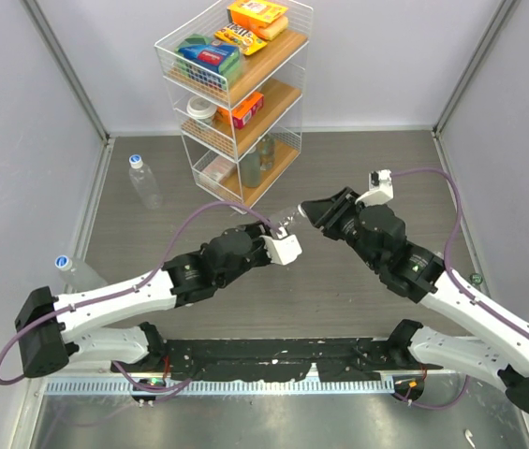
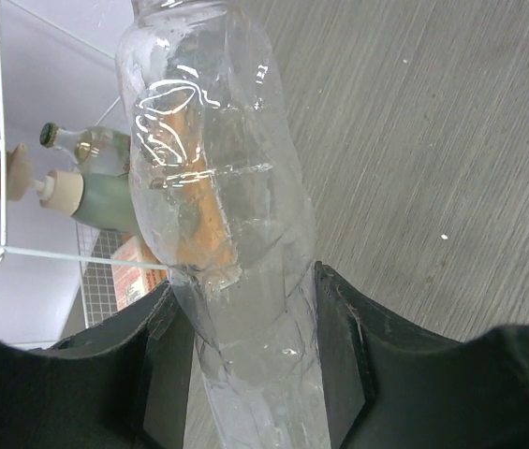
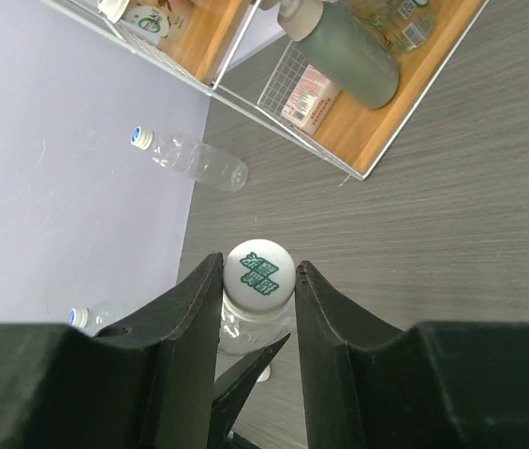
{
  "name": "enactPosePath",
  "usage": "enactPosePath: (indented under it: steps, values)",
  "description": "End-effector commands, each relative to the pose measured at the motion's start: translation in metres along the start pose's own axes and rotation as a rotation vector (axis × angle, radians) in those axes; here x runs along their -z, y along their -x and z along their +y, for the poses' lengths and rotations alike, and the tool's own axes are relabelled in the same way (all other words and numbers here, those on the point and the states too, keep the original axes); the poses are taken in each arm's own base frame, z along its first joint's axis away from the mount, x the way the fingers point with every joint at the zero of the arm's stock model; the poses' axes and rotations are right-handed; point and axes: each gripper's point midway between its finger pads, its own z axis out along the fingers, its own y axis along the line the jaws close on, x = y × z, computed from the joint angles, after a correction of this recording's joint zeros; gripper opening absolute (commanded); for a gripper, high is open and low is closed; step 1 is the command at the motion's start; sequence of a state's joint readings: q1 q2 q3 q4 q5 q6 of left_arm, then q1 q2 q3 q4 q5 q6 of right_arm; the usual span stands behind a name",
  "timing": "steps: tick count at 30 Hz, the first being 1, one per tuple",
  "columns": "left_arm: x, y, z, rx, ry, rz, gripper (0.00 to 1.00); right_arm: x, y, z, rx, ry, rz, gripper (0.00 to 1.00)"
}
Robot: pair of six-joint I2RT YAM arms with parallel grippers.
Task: Screw on the bottle caps
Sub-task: Screw the bottle cap onto the plastic bottle.
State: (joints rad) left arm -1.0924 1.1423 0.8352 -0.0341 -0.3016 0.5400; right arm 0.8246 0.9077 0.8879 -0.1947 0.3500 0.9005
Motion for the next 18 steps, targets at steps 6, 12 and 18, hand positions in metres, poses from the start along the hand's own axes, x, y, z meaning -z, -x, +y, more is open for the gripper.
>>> enactPosePath:
  steps: [6,12,18]
  values:
    - [0.002,0.057,-0.027,0.023,-0.12,-0.202,0.0,0.009,0.004,0.001,-0.039,0.011,-0.014,0.42]
    - [0.003,0.036,-0.03,0.197,-0.135,-0.183,0.0,0.041,0.023,0.007,0.124,0.066,-0.022,0.7]
    - [0.012,0.025,-0.033,0.35,-0.362,-0.244,0.0,0.082,0.035,0.029,0.384,0.227,0.005,0.79]
